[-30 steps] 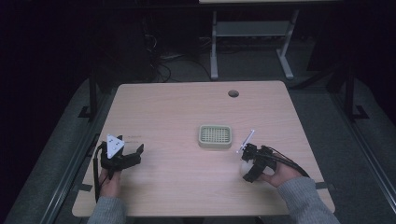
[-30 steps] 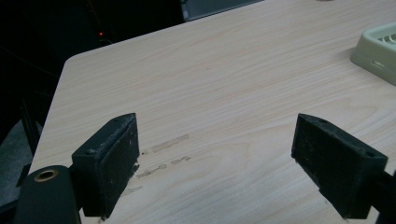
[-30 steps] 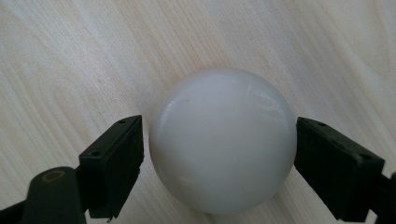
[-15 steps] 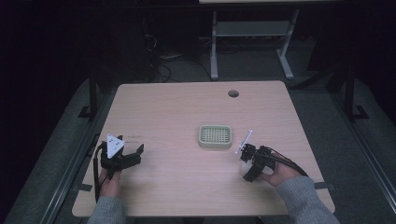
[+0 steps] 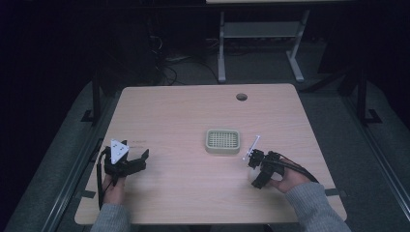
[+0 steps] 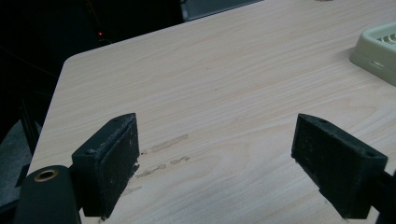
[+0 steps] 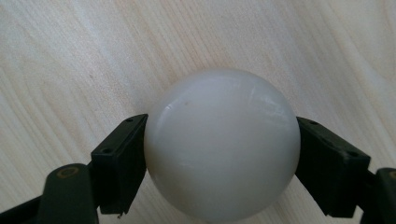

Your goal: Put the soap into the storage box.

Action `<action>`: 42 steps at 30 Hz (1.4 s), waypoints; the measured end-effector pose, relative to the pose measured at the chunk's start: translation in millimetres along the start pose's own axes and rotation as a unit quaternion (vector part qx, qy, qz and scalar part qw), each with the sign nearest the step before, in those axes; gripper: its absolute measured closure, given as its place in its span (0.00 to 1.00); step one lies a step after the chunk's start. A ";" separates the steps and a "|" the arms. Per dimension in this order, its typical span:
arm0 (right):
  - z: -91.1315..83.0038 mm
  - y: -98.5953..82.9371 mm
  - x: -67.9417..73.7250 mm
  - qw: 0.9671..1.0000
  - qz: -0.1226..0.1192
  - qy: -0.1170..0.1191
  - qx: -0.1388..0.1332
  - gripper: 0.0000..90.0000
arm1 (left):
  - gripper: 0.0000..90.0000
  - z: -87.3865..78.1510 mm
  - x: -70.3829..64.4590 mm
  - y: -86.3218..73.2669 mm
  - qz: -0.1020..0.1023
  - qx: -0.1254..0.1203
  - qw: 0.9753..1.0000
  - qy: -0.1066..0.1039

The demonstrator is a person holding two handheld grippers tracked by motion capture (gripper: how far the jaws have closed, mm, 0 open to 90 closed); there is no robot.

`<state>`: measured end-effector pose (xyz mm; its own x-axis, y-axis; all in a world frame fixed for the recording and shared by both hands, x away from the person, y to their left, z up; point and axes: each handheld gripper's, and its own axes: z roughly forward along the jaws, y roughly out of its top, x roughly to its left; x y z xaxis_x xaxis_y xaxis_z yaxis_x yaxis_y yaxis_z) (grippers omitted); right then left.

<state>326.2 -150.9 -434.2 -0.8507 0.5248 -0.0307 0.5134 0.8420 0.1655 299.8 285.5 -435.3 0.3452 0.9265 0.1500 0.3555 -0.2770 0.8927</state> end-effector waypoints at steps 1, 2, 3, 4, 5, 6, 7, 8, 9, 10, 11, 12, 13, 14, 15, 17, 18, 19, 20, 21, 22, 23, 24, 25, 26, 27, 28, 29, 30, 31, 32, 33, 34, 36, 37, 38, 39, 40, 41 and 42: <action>-0.1 0.1 0.0 1.000 0.000 0.000 0.001 0.25 | 0.16 0.0 0.1 0.0 0.000 0.001 1.000 0.000; -0.2 0.1 0.0 1.000 -0.002 0.000 0.001 0.25 | 0.16 0.0 0.2 -0.1 -0.001 0.001 1.000 0.000; -0.2 0.1 0.1 1.000 -0.003 0.000 0.000 0.25 | 0.16 -0.1 0.2 0.0 -0.001 0.001 1.000 0.001; -0.2 -0.2 -0.1 1.000 -0.004 0.000 -0.001 0.25 | 0.16 -0.2 0.2 0.0 -0.001 0.000 1.000 0.000; -0.4 -0.6 -0.1 1.000 -0.003 0.001 -0.002 0.25 | 0.16 -0.2 0.2 0.0 0.000 0.001 1.000 0.001; -0.6 -1.0 -0.3 1.000 -0.002 0.002 -0.002 0.25 | 0.16 -0.1 0.2 0.0 -0.001 0.000 1.000 0.001; -0.7 -1.3 -0.7 1.000 0.000 0.003 -0.004 0.25 | 0.16 0.0 0.3 0.0 -0.002 0.001 1.000 0.000; -1.2 -1.8 -1.3 1.000 0.001 0.007 -0.006 0.25 | 0.16 0.2 0.2 0.0 -0.002 0.002 1.000 0.000; -2.1 -2.5 -2.0 1.000 0.002 0.010 -0.009 0.25 | 0.16 0.4 -0.1 0.0 -0.003 0.002 1.000 0.000; -3.4 -3.1 -2.9 1.000 0.003 0.013 -0.013 0.25 | 0.16 0.4 0.2 0.4 -0.001 0.003 1.000 0.001; -4.8 -3.5 -3.6 1.000 0.005 0.015 -0.016 0.25 | 0.16 0.3 0.6 0.8 0.003 0.004 1.000 0.001; -6.0 -3.9 -4.6 1.000 0.005 0.013 -0.017 0.25 | 0.16 0.2 0.1 0.8 -0.001 0.005 1.000 0.000; -7.6 -4.2 -4.8 1.000 0.007 0.014 -0.016 0.25 | 0.16 0.4 0.0 0.9 0.000 0.005 1.000 0.000; -8.9 -4.3 -5.4 1.000 0.007 0.012 -0.016 0.25 | 0.16 0.8 -0.4 0.7 0.000 0.004 1.000 0.000; -12.1 -4.6 -6.5 1.000 0.008 0.012 -0.018 0.25 | 0.16 0.5 -0.5 0.8 0.001 0.006 1.000 0.001; -13.5 -4.9 -7.2 1.000 0.010 0.012 -0.022 0.25 | 0.16 0.5 -0.7 0.6 0.001 0.007 1.000 0.000; -15.1 -5.1 -7.9 1.000 0.009 0.013 -0.022 0.25 | 0.16 0.6 -0.7 0.5 0.002 0.006 1.000 0.000; -18.0 -6.0 -9.4 0.999 0.010 0.013 -0.028 0.25 | 0.16 0.6 -0.9 0.5 0.001 0.005 1.000 0.000; -18.0 -6.0 -9.4 0.999 0.010 0.013 -0.028 0.25 | 0.16 0.6 -1.0 0.5 0.001 0.005 1.000 0.000; -19.5 -6.3 -10.3 0.999 0.012 0.014 -0.030 0.25 | 0.16 0.6 -0.9 0.5 0.001 0.006 1.000 0.000; -19.5 -6.3 -10.3 0.999 0.012 0.014 -0.030 0.25 | 0.16 0.8 -0.8 0.6 0.001 0.006 1.000 -0.001; -19.9 -6.1 -10.6 0.999 0.012 0.014 -0.029 0.25 | 0.16 0.8 -1.1 0.5 0.000 0.005 1.000 -0.001; -20.3 -5.7 -11.0 0.999 0.011 0.015 -0.029 0.25 | 0.16 0.7 -1.2 0.6 0.001 0.005 1.000 -0.001; -21.7 -4.9 -11.7 0.999 0.015 0.020 -0.030 0.25 | 0.16 0.7 -1.3 0.6 0.002 0.005 1.000 -0.001; -21.7 -4.9 -11.7 0.999 0.015 0.020 -0.030 0.25 | 0.16 0.8 -1.3 0.6 0.001 0.004 1.000 -0.002; -22.6 -4.3 -12.3 0.999 0.014 0.021 -0.031 0.25 | 0.16 0.8 -1.4 0.6 0.001 0.003 1.000 -0.002; -23.4 -3.5 -12.8 0.999 0.013 0.019 -0.031 0.25 | 0.16 0.5 -1.4 0.7 0.001 0.004 1.000 -0.001; -24.5 -2.8 -13.2 0.999 0.012 0.018 -0.032 0.25 | 0.16 0.4 -1.2 0.7 0.000 0.004 1.000 -0.001; -25.7 -2.1 -13.4 0.999 0.012 0.018 -0.033 0.25 | 0.16 0.3 -1.3 0.7 -0.001 0.004 1.000 -0.002; -26.9 -1.4 -13.8 0.999 0.012 0.021 -0.036 0.25 | 0.16 0.4 -1.3 0.6 0.001 0.004 1.000 -0.002; -28.0 -0.8 -14.1 0.999 0.013 0.021 -0.037 0.25 | 0.16 0.7 -1.4 0.3 0.002 0.003 1.000 -0.002; -28.9 -0.3 -15.2 0.999 0.011 0.019 -0.039 0.25 | 0.16 0.8 -1.3 0.2 0.001 0.004 1.000 -0.002; -30.1 0.3 -16.1 0.999 0.012 0.021 -0.039 0.25 | 0.16 0.9 -1.1 0.1 0.000 0.003 1.000 -0.002; -32.1 1.5 -17.1 0.999 0.013 0.023 -0.041 0.25 | 0.16 0.8 -1.1 0.1 0.000 0.002 1.000 -0.002; -32.9 2.1 -17.4 0.999 0.012 0.022 -0.041 0.25 | 0.16 0.7 -1.3 0.2 0.001 0.003 1.000 -0.002; -33.6 2.7 -17.7 0.999 0.011 0.022 -0.041 0.25 | 0.16 0.6 -1.5 0.3 0.001 0.003 1.000 -0.003; -35.3 4.2 -17.8 0.999 0.011 0.026 -0.042 0.25 | 0.16 0.4 -1.6 0.6 0.001 0.004 1.000 -0.003; -35.3 4.2 -17.8 0.999 0.011 0.026 -0.042 0.25 | 0.16 0.4 -1.9 0.6 0.001 0.004 1.000 -0.003; -35.9 5.0 -17.7 0.999 0.010 0.024 -0.044 0.25 | 0.16 0.4 -2.0 0.7 0.002 0.003 1.000 -0.004; -37.2 5.9 -17.9 0.999 0.010 0.025 -0.043 0.25 | 0.16 0.5 -2.2 0.7 0.002 0.004 1.000 -0.004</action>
<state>340.3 -160.0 -396.0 -0.8455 0.5335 0.0219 0.5214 0.8162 0.2491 299.7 283.1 -435.2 0.3545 0.9229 0.1504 0.3600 -0.2831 0.8889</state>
